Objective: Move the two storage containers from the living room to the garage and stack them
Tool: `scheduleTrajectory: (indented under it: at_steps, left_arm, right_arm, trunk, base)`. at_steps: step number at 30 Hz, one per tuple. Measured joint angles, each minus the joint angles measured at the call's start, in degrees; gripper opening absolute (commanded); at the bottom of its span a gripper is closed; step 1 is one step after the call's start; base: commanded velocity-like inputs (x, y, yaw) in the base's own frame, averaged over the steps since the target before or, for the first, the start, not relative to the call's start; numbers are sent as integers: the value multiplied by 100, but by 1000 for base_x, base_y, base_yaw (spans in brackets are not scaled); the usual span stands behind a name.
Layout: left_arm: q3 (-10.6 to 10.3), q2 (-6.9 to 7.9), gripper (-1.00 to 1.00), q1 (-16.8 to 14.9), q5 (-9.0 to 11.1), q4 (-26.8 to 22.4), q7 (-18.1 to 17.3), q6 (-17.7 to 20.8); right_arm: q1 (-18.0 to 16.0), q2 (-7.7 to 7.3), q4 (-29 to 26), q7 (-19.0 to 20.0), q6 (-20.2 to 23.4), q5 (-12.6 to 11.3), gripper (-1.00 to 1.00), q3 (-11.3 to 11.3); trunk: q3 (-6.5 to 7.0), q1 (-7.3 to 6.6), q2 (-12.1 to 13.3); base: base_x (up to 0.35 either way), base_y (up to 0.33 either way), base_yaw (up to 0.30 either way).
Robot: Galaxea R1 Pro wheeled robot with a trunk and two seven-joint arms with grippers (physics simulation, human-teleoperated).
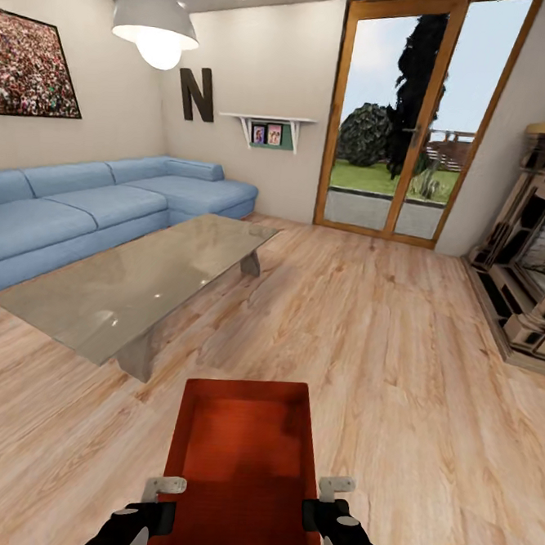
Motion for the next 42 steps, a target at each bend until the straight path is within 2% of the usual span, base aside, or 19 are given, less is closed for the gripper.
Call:
scheduleTrajectory:
  at_steps: [14, 25, 42]
  left_arm:
    - [1, 0, -100, 0, 0, 0, 0, 1]
    - [2, 0, -100, 0, -1, -1, -1, 2]
    - [6, -1, -100, 0, -6, -2, -4, 7]
  right_arm:
    - [0, 0, 1, 0, 0, 0, -100, 2]
    - [0, 0, -1, 0, 0, 1, -100, 1]
    - [1, 0, 1, 1, -1, -2, -100, 3]
  trunk:
    - [86, -1, 0]
    - [161, -3, 0]
    - [221, -3, 0]
  base:
    - [-250, -198, 247]
    - [-32, -21, 226]
    - [0, 259, 140]
